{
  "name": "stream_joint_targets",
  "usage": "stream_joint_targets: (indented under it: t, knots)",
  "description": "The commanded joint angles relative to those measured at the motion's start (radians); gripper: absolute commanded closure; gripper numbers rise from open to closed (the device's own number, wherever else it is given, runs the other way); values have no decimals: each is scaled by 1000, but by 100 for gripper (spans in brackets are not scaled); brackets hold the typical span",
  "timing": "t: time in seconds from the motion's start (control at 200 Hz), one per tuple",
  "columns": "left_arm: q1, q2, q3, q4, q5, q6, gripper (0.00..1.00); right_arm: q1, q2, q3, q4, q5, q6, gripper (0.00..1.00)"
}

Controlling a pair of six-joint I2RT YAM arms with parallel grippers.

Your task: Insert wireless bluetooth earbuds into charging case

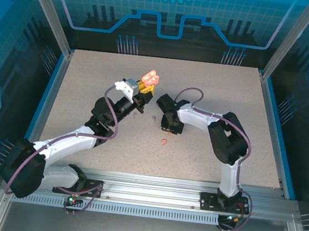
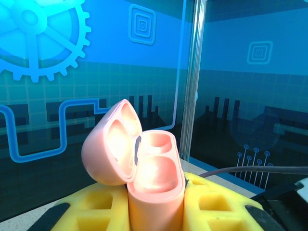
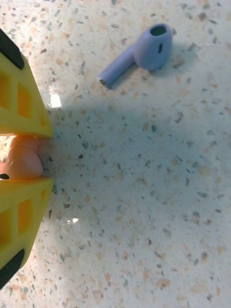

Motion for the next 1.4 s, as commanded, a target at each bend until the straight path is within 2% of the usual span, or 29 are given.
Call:
stream_joint_targets:
  t: [0.0,0.325,0.725,0.92,1.131,1.396]
  knots:
    - [9,2,-3,37,1,-7,100,-19,-89,-48,98,-52,-81,76]
    - [7,-3,21,5,31,-2,100,-86,-383,-113,216,-105,-254,79]
    - [9,-1,50,-37,106,10,100,-139,-660,65,294,-225,-494,78]
    - [7,2,65,-63,163,3,100,-123,-705,153,353,-307,-573,77]
    - [6,7,110,-123,218,8,100,-62,-665,244,339,-384,-669,77]
    - [6,5,167,-226,258,24,100,29,-619,276,290,-387,-778,78]
